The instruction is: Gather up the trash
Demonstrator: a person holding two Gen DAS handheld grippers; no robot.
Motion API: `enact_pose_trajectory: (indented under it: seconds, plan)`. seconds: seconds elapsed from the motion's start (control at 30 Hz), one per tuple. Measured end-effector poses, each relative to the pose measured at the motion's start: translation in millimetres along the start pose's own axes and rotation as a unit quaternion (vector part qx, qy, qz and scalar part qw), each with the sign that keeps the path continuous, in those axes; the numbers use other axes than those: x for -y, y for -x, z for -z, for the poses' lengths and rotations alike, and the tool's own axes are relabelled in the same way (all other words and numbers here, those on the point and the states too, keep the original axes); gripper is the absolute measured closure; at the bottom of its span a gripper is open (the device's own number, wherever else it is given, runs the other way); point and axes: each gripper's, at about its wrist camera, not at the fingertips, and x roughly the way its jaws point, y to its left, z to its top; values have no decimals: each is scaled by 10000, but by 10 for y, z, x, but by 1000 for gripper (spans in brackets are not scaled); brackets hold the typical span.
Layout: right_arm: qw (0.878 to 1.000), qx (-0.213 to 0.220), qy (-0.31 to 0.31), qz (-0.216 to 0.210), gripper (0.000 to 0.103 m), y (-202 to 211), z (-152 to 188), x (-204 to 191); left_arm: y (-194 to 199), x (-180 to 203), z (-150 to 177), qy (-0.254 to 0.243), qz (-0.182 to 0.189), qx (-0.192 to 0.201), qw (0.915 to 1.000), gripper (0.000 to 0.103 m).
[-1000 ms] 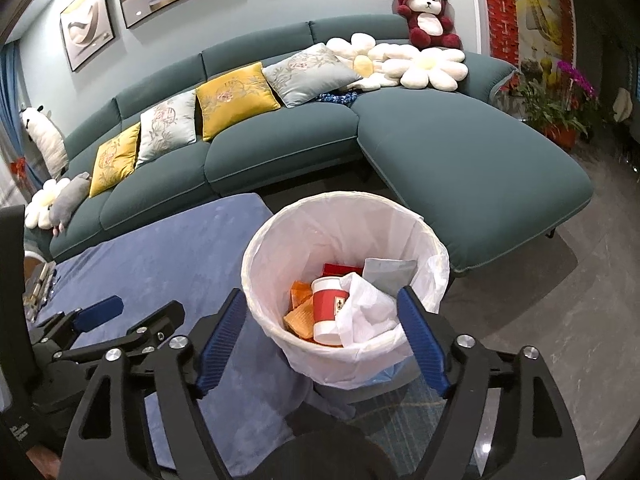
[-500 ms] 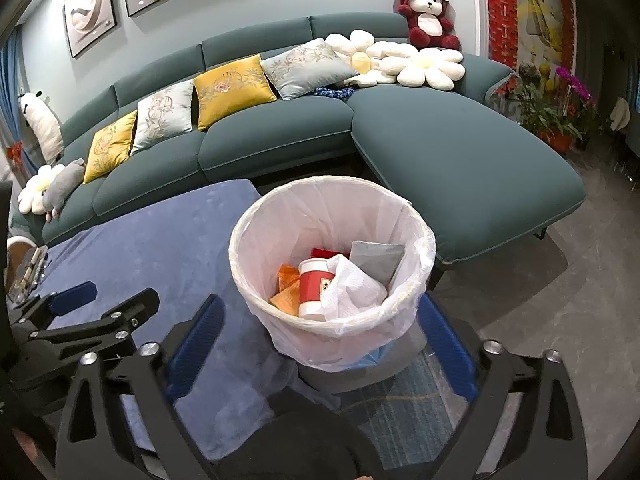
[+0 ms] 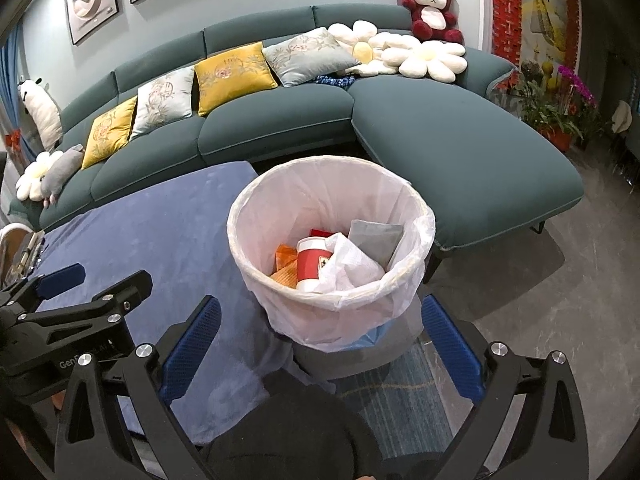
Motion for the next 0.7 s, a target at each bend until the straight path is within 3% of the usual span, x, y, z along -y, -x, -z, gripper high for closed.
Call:
enact_pose_trajectory:
  seconds: [0.7]
  plan:
    - [9999, -93, 120, -35, 6, -76, 35, -157, -85, -144, 100, 328, -255, -132, 9990, 13]
